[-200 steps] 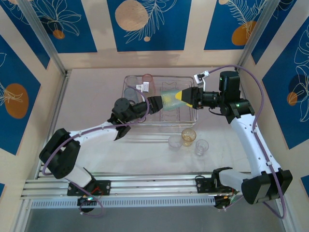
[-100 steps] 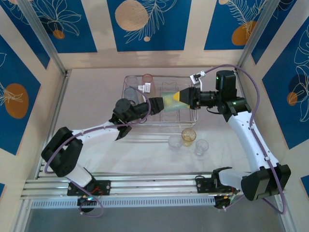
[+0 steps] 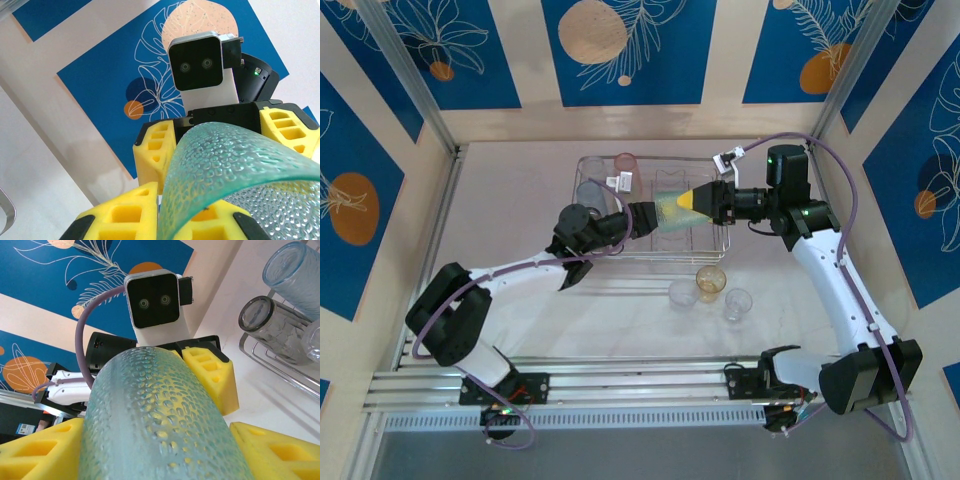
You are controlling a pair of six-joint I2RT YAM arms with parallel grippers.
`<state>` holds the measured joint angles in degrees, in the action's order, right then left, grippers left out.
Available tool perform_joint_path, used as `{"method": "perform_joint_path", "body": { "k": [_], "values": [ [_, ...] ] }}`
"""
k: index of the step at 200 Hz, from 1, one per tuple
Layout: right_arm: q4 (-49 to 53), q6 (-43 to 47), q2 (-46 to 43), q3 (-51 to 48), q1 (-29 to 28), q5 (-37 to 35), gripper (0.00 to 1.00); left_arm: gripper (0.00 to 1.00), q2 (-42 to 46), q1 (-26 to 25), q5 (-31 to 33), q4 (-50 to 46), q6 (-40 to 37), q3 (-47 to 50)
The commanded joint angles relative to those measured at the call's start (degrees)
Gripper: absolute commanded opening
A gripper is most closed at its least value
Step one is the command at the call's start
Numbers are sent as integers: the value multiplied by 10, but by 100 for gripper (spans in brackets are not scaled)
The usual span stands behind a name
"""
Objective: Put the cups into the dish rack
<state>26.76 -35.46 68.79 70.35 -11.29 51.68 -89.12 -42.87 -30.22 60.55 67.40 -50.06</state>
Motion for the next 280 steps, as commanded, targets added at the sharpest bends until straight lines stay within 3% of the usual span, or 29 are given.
{"method": "perform_joint_path", "body": {
  "k": [1,7,12,24,32,40,54,86,117,155,204,280],
  "values": [
    [24,22,-4,25,-3,6,52,0,-4,-2,-11,1,-13,-2],
    [32,27,-3,29,-3,3,49,4,-4,0,-12,-2,-14,-2],
    [38,30,-3,32,-2,1,47,14,-4,0,-12,-7,-16,-2],
    [52,37,-2,39,2,-6,38,29,-1,0,-13,-27,-30,-3],
    [61,41,-1,44,5,-14,30,45,4,2,-13,-55,-47,-3],
    [77,49,0,53,7,-29,21,59,11,3,-9,-95,-72,-3],
    [119,74,5,78,11,-66,0,73,34,7,13,-194,-128,-3],
    [238,145,40,159,14,-195,0,93,104,10,149,-515,-313,-42],
    [308,206,105,236,13,-319,0,98,166,11,311,-716,-445,-78],
    [314,273,188,298,18,-417,0,100,244,10,412,-806,-526,-72],
    [378,365,354,446,-4,-556,0,100,337,10,452,-843,-516,-18],
    [418,473,554,623,-52,-700,0,100,418,11,478,-881,-478,30]
  ]
}}
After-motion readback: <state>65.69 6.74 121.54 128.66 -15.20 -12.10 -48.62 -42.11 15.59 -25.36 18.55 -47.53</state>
